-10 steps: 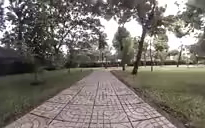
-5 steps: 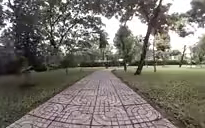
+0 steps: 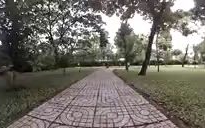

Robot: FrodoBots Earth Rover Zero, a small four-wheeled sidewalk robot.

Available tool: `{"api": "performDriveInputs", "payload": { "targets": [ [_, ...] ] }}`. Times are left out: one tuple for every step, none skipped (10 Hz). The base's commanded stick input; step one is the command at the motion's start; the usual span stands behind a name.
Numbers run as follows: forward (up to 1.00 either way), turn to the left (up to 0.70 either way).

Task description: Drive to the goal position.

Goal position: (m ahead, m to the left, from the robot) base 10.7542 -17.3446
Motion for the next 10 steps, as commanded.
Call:
{"api": "performDriveInputs", "payload": {
  "targets": [
    [1.0, 0.0],
    [1.0, 0.0],
    [1.0, 0.0],
    [1.0, 0.0],
    [1.0, 0.0],
    [1.0, 0.0],
    [1.0, 0.0],
    [1.0, 0.0],
    [1.0, 0.0],
    [1.0, 0.0]
  ]
}}
